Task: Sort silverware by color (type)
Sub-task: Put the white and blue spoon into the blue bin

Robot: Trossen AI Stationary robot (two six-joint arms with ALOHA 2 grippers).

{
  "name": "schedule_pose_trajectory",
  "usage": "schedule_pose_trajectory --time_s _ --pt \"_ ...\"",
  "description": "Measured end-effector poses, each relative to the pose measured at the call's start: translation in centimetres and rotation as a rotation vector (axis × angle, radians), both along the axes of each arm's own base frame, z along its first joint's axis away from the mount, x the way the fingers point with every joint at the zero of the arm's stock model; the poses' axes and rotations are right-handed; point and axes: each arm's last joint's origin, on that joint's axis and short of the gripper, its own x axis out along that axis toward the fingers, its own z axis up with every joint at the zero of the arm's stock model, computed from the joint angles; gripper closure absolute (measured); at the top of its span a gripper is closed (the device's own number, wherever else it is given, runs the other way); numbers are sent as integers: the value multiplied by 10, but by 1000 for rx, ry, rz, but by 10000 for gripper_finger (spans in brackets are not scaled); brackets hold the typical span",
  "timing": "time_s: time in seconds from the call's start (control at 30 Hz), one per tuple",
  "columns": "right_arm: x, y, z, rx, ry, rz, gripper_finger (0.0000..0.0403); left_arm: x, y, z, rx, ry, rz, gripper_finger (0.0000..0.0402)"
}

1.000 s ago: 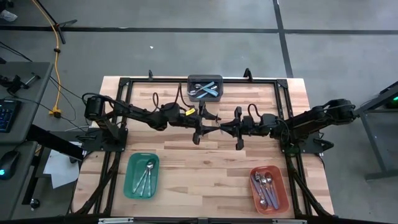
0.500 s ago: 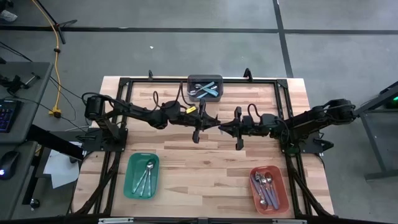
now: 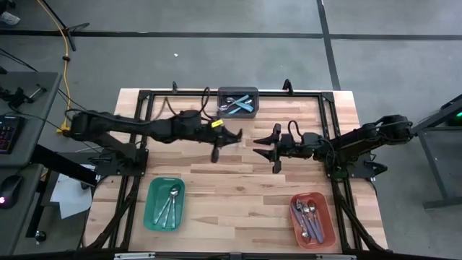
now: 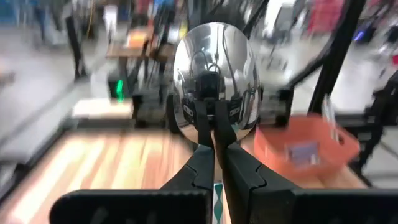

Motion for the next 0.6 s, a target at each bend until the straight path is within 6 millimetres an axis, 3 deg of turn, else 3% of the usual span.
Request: schedule_pose_trajectory --time_s 0.23,0.47,0.6 --pt "1 -1 -8 -7 88 -23 264 -61 -23 19 -141 317 105 398" --pt "0 -7 -17 -6 180 -65 349 -129 -49 13 -438 673 334 398" --pt "0 -13 -20 -1 206 -90 397 -153 -62 5 -545 825 461 398"
